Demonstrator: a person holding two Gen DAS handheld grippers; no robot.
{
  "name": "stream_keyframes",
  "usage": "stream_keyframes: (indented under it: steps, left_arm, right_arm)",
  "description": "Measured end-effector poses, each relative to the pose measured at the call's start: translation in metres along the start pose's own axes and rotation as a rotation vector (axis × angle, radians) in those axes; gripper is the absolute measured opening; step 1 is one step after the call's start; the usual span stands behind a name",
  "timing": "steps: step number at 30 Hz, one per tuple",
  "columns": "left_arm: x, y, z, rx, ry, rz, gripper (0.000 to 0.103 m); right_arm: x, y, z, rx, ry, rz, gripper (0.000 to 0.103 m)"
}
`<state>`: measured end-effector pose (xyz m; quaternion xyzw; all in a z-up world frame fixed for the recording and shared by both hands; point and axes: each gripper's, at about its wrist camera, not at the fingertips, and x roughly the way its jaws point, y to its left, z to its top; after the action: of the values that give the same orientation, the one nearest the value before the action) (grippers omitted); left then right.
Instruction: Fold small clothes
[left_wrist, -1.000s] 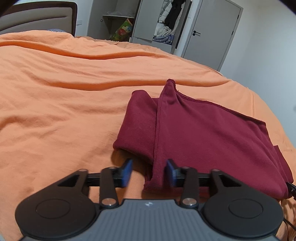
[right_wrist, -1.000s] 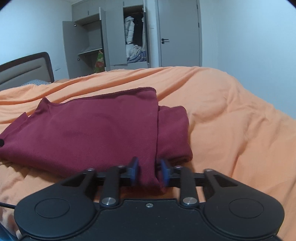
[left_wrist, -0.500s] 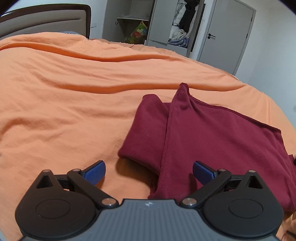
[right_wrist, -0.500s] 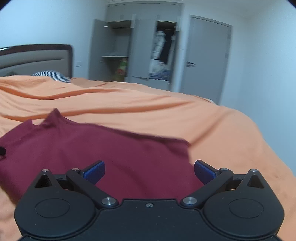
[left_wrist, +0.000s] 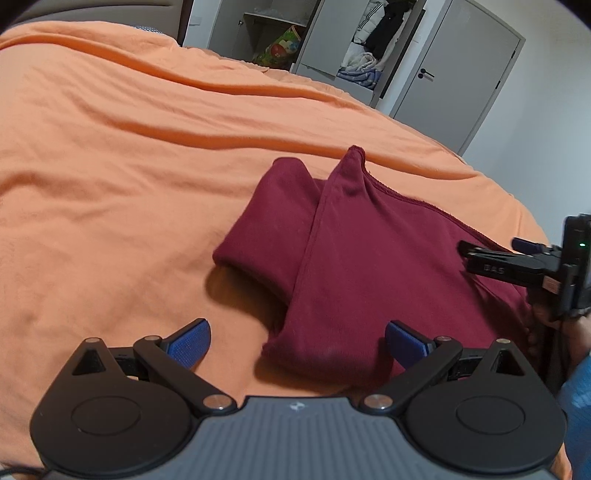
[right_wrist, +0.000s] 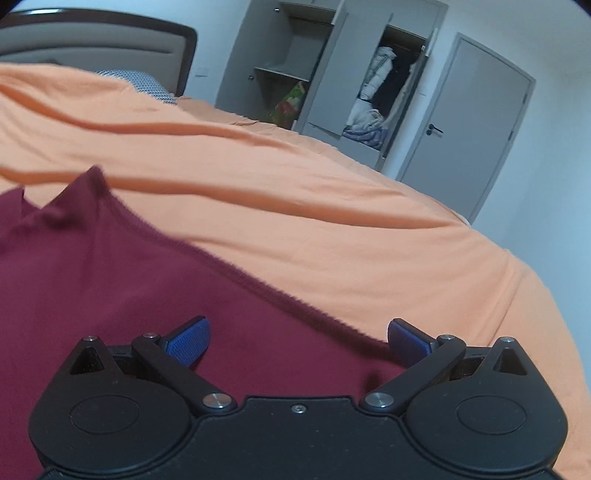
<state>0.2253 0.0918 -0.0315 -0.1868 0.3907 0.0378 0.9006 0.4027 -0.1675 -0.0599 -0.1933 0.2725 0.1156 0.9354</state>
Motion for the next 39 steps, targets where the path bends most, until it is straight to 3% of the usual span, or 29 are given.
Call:
stream_keyframes:
  steps: [6,18,30,39]
  left_arm:
    - [0.003,0.000,0.001,-0.014,0.002,-0.004,0.103]
    - [0.005,-0.002,-0.002,-0.007,0.001,0.007,0.103]
    - [0.007,-0.005,-0.002,0.005,0.009,0.019,0.103]
    - [0.008,-0.005,-0.002,0.009,0.016,0.027,0.103]
  right_arm:
    - [-0.021,0.023,-0.019,-0.084,-0.015,-0.029,0.102]
    - [-0.086,0.046,-0.064,0.059,-0.043,-0.103,0.102]
    - [-0.128,0.068,-0.090,0.005,-0.089,-0.076,0.102]
    - [-0.127,0.068,-0.097,0.034,-0.099,-0.077,0.102]
